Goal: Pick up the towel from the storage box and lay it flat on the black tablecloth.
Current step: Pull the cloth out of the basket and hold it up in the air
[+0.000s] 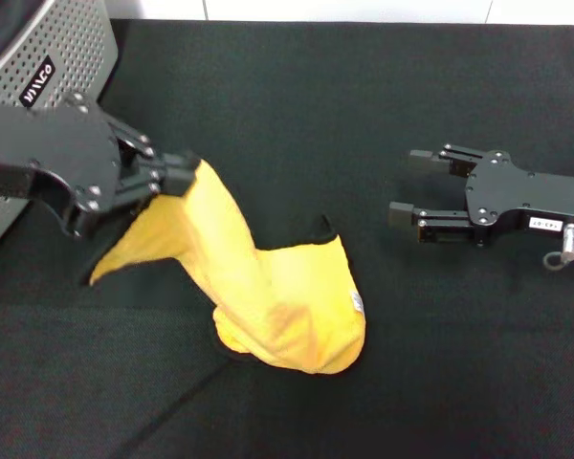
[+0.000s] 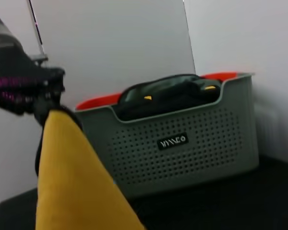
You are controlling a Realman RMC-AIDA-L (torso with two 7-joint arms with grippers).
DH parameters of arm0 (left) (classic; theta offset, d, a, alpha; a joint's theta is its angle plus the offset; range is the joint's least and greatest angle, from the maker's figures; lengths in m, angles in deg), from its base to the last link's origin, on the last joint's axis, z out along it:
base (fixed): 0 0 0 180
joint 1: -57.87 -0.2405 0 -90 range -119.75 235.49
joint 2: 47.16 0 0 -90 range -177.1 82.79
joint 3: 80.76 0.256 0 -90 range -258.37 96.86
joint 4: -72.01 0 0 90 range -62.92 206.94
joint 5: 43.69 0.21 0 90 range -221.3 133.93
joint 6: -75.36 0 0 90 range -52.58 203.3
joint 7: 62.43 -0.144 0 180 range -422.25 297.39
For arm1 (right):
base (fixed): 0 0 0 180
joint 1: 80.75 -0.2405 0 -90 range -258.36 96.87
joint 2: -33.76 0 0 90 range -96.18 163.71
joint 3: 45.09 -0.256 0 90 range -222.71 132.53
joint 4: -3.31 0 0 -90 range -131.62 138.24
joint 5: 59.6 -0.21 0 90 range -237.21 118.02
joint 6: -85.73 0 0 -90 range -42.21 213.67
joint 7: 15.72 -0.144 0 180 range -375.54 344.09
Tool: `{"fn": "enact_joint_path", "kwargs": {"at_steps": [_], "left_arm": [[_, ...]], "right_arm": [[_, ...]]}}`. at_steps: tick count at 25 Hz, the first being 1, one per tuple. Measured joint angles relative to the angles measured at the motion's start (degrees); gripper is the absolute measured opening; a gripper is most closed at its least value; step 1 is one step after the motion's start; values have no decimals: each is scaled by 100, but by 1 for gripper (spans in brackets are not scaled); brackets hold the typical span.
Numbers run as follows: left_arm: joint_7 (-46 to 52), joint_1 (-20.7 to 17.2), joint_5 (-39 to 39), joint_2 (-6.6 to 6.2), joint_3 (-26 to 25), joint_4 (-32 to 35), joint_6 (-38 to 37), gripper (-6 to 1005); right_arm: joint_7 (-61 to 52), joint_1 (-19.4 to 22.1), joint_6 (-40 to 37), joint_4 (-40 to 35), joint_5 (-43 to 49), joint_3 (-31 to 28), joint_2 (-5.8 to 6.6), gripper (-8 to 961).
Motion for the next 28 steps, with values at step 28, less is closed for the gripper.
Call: {"fn": "enact_joint_path", "kwargs": {"at_steps": [28], "left_arm": [[-262,-4,-1763,163,-1147,-167,133,36]], "right_arm": [[107,-124,628,-23,521,19,-355,779]]}}
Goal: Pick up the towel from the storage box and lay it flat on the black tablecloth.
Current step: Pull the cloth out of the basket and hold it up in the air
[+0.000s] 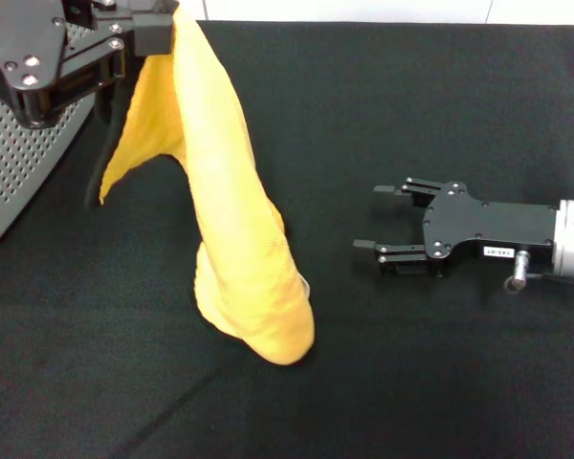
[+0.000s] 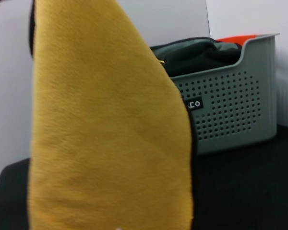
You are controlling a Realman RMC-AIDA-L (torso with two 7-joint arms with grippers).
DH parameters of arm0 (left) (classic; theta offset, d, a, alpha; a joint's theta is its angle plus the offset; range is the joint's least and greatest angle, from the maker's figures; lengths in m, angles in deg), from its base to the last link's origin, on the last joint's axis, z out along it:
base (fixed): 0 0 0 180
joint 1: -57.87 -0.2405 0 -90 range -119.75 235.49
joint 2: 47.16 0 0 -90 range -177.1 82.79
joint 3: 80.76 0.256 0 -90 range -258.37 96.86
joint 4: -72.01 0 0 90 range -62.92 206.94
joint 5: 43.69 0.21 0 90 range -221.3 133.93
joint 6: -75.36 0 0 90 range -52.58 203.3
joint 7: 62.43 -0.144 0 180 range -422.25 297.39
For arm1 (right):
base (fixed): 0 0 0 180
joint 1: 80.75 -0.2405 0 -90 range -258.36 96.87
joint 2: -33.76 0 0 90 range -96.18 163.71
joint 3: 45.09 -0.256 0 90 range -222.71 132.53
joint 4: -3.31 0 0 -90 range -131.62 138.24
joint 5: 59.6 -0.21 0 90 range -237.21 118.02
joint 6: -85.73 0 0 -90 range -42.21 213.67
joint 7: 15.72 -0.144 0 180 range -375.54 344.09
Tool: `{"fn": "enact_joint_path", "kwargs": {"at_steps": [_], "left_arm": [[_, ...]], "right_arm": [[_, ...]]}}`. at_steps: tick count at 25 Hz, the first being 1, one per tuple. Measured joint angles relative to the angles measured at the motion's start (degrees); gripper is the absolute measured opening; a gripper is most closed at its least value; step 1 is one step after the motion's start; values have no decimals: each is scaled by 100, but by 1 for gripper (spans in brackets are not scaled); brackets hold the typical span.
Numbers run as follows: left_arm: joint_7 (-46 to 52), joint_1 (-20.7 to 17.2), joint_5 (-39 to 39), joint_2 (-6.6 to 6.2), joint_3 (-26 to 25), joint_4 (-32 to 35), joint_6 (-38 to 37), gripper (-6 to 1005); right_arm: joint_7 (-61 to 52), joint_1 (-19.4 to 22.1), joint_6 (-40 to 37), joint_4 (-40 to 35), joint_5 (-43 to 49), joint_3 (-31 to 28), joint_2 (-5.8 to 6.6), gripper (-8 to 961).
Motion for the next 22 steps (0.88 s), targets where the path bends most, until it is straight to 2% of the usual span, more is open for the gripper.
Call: {"fn": "enact_joint_path", "kwargs": {"at_steps": [12,22], "left_arm": [[-17,2,-273,-42,85,0,-85,36],[-15,73,-302,-94,123,1,-369,36]], "right_arm": [[72,-388,364,-49,636,-1,-225,761],[66,-641,300,-81,988,18,-262,747]]}}
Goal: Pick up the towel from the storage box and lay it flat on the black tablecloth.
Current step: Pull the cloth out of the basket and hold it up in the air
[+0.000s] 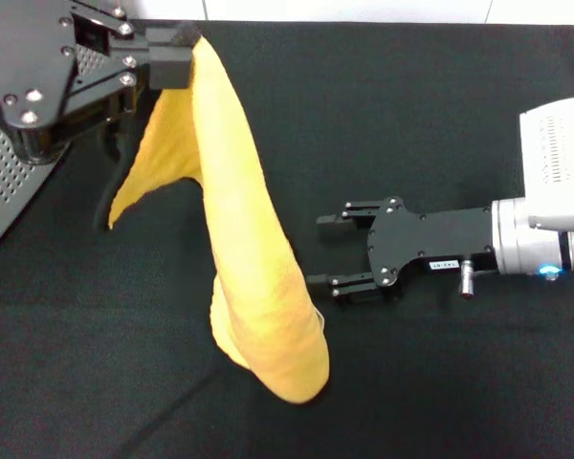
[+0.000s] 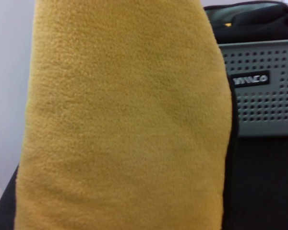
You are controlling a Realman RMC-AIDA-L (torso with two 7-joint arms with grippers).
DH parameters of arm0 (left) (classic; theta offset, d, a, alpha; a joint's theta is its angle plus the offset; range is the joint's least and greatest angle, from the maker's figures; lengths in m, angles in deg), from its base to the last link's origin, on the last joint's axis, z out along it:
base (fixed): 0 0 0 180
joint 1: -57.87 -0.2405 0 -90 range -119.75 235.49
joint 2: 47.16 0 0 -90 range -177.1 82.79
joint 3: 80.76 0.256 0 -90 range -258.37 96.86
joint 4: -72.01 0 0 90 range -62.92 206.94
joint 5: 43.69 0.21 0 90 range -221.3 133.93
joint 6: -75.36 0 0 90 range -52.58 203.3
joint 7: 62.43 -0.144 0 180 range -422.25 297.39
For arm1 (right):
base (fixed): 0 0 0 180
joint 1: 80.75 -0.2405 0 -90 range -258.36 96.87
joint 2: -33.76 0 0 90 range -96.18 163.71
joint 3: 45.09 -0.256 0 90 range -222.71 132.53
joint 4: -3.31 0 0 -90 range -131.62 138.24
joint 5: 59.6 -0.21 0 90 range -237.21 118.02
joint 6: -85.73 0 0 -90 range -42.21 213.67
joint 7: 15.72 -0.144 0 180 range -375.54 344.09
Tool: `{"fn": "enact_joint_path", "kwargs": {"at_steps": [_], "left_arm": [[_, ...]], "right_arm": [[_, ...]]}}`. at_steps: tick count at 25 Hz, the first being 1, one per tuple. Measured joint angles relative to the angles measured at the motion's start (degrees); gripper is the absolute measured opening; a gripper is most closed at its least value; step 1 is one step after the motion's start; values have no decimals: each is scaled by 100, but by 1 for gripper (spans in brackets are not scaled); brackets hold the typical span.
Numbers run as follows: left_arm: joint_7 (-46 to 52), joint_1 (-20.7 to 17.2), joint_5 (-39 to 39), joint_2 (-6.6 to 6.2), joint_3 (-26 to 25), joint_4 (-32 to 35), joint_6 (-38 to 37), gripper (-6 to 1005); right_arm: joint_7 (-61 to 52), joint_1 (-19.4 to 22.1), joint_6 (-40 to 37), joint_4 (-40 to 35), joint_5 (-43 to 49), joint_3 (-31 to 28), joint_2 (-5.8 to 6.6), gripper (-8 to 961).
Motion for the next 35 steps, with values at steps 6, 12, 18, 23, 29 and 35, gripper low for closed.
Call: {"fn": "enact_joint_path", "kwargs": {"at_steps": [6,12,18,23,29,35], "left_arm": [[2,19,-80,-47,105,17,-14,36],[0,28,-289,-58,112,30,-18,37],[-2,27,-291,-61,112,42,-19,37],[-2,22,-291,-59,111,39,-19,37],[-2,2,-291,-58,110,30,-27,37],[-73,-98,-290,-58,71,12,-27,37]], "right_arm": [[-33,-134,29,-46,256,-15,-4,744],[-29,-207,-35,-47,493,1,-57,741],[7,-209,-57,-129,553,-6,-107,738],[14,-213,-65,-192,556,-2,-102,596],[168,-226,-73,-210,613,-17,-103,331],[363,-162,-63,-329,627,-30,-106,108]]}}
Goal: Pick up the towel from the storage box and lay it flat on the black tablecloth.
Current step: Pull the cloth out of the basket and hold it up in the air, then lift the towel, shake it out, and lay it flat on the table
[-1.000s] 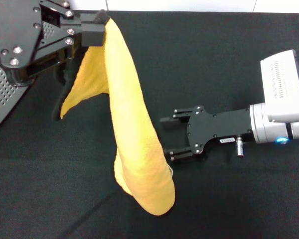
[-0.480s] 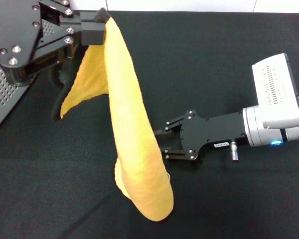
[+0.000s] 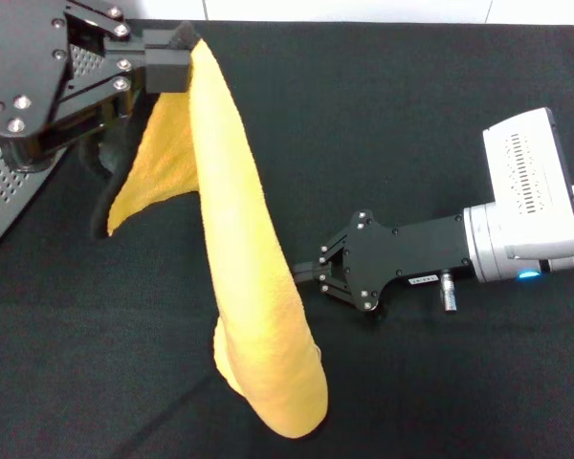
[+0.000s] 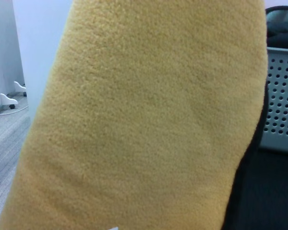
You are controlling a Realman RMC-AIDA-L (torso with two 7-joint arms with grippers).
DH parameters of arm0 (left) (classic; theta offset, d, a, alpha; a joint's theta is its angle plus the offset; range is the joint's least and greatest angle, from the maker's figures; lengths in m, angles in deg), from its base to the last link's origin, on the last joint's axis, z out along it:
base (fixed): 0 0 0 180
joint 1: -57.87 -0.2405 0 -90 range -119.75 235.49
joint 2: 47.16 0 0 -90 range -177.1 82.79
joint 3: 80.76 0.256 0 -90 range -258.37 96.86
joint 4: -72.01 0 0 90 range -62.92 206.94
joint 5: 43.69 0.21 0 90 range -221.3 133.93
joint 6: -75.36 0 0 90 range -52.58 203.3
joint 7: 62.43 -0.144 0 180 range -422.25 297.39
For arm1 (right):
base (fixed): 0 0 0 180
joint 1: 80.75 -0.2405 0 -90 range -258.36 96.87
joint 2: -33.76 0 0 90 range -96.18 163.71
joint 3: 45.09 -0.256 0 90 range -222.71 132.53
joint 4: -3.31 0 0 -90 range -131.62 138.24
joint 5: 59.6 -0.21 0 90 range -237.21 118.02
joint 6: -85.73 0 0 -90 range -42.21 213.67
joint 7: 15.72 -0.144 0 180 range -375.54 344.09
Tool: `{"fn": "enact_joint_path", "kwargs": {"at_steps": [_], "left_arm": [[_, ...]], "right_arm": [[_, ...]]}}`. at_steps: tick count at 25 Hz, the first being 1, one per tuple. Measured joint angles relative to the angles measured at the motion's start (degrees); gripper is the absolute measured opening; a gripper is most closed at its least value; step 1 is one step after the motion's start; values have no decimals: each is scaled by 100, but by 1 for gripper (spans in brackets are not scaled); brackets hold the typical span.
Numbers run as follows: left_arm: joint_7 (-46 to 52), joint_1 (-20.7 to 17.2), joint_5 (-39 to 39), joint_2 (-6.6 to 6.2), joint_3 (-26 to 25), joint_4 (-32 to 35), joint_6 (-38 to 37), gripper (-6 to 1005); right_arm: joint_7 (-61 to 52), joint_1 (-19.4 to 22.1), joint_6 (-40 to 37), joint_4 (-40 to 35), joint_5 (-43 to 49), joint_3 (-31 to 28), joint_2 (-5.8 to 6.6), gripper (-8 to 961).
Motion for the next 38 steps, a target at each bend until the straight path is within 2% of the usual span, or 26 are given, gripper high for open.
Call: {"fn": "enact_joint_path", "kwargs": {"at_steps": [2,14,24,32,35,38], "left_arm": [[-7,-16,1,0,-4,-2,0,37],[-18,-52,11,0,3,-36,0,37],[-84,-83,25,7,-6,-93,1,38],[-92,-30,-329,-41,-24,-55,1,38],[-94,-19,-424,-47,-23,-57,5,38],[-95,-15,-438,-48,-15,-57,7,38]], "right_arm": [[9,2,19,-4,0,-8,0,-1],[25,166,93,-94,-1,-388,33,2],[-22,384,109,-335,1,-728,207,4],[-95,423,133,-241,267,-715,23,6],[-242,406,111,-241,365,-714,-11,7],[-299,395,55,-248,405,-708,-27,58]]}}
